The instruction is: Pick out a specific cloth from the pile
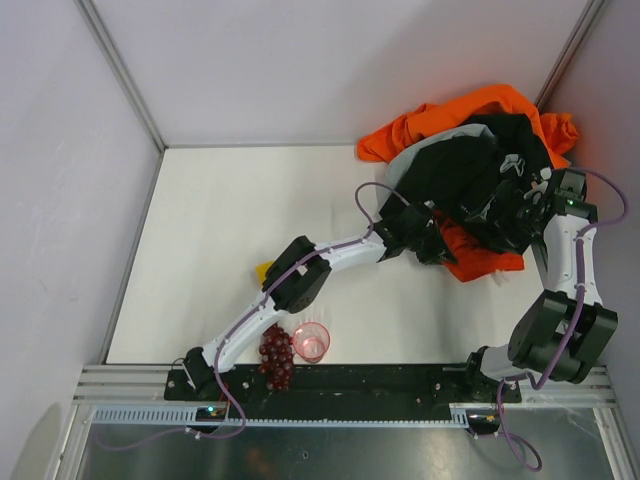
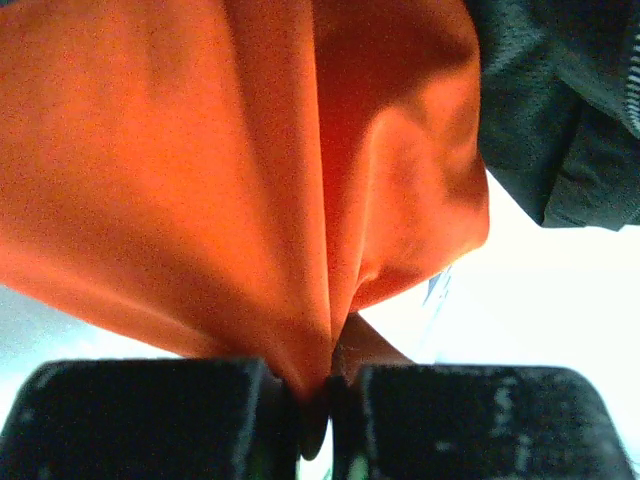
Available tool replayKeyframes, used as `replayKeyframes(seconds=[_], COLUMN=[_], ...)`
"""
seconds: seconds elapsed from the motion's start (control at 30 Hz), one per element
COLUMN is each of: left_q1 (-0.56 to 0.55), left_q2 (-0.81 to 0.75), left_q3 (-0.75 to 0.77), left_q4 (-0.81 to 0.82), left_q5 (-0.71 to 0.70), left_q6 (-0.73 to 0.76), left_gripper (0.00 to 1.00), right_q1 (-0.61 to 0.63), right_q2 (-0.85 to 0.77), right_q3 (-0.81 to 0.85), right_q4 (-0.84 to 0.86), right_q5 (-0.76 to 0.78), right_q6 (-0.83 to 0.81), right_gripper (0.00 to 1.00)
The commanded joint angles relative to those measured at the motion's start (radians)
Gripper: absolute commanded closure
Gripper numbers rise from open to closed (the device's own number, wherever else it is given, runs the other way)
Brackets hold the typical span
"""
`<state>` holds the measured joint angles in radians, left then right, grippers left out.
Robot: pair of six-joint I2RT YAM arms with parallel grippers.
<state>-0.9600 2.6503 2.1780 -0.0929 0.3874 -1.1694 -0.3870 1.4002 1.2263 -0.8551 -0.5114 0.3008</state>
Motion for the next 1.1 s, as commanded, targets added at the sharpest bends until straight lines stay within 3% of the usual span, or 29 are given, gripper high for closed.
replayKeyframes(seconds=[0.0, 0.57, 1.07], left_q1=[-0.008, -0.009, -0.009], left_q2=[-0.162, -0.443, -0.728], left_q3=[-0.042, -0.081, -0.276], left_q4=[0.019, -0.038, -0.112], left_q5=[-0.032, 0.017, -0.058], left_q6=[0.131, 0.47, 0.635], left_gripper=[0.99, 0.99, 0.99], right_q1=[-0.006, -0.006, -0.062], right_q2=[-0.041, -0.059, -0.174], right_q3=[0.001, -0.038, -0.04], right_q4=[0.009, 0.006, 0.048], right_q5=[-0.019, -0.004, -0.275], right_q6=[-0.008, -0.001, 0.086], right_gripper=[0.01, 0.01, 0.01])
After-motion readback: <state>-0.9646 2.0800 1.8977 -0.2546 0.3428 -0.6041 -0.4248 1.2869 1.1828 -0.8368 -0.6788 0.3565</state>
